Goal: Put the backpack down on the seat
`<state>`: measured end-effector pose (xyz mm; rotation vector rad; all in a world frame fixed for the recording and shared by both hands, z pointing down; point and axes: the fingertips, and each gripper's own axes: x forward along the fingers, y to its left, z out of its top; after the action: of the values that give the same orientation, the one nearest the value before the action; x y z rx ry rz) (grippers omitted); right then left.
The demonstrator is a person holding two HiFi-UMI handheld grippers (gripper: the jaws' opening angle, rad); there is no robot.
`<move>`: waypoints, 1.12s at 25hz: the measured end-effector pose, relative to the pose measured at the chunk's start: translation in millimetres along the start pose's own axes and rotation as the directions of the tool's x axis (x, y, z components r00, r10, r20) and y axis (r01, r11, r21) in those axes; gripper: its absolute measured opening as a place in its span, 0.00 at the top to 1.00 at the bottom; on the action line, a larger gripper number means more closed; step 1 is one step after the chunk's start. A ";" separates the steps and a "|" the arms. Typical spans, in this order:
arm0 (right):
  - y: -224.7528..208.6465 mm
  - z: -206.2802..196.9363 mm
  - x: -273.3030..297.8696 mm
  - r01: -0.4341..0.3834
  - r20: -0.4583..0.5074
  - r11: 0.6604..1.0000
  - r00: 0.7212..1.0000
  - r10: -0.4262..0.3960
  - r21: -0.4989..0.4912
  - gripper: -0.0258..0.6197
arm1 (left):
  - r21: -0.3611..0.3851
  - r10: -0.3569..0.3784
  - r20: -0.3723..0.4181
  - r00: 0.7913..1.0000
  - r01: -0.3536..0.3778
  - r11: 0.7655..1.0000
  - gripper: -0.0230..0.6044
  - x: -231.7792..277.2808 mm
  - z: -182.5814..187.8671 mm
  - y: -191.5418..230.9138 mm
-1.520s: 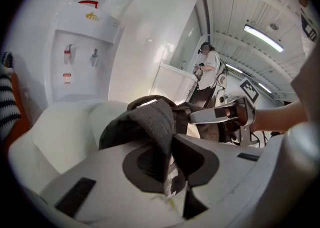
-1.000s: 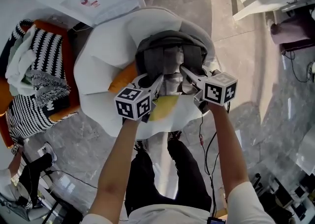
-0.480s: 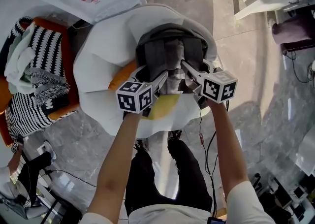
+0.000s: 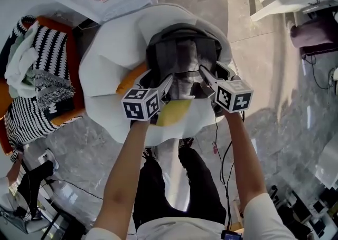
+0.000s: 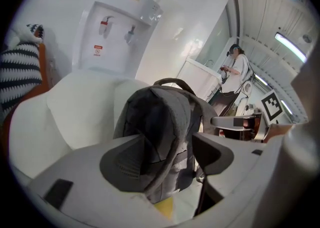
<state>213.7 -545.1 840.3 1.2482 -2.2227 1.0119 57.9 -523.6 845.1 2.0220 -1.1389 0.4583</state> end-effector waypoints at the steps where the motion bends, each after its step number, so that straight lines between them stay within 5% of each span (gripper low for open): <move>1: -1.5 -1.1 -2.3 0.007 0.000 1.000 1.000 -0.007 0.007 0.66 | -0.003 0.002 0.002 1.000 -0.002 1.000 0.45 -3.1 1.2 0.8; 8: -4.5 8.0 -31.7 0.096 0.041 0.995 0.994 -0.097 0.025 0.66 | -0.027 0.036 0.044 0.998 -0.035 0.999 0.45 -33.5 9.6 6.9; 19: 29.0 27.3 -103.2 0.192 0.083 0.976 0.979 -0.184 -0.103 0.66 | -0.015 0.066 0.066 0.996 -0.065 0.998 0.45 -109.9 18.1 2.6; 28: 65.0 35.7 -148.2 0.204 0.103 0.966 0.977 -0.189 -0.161 0.67 | 0.006 0.053 0.082 0.995 -0.054 0.999 0.61 -172.6 8.6 -10.3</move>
<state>236.2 -466.0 696.4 1.4243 -2.1454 0.6882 -26.8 -428.6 727.7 2.0377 -1.2447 0.4113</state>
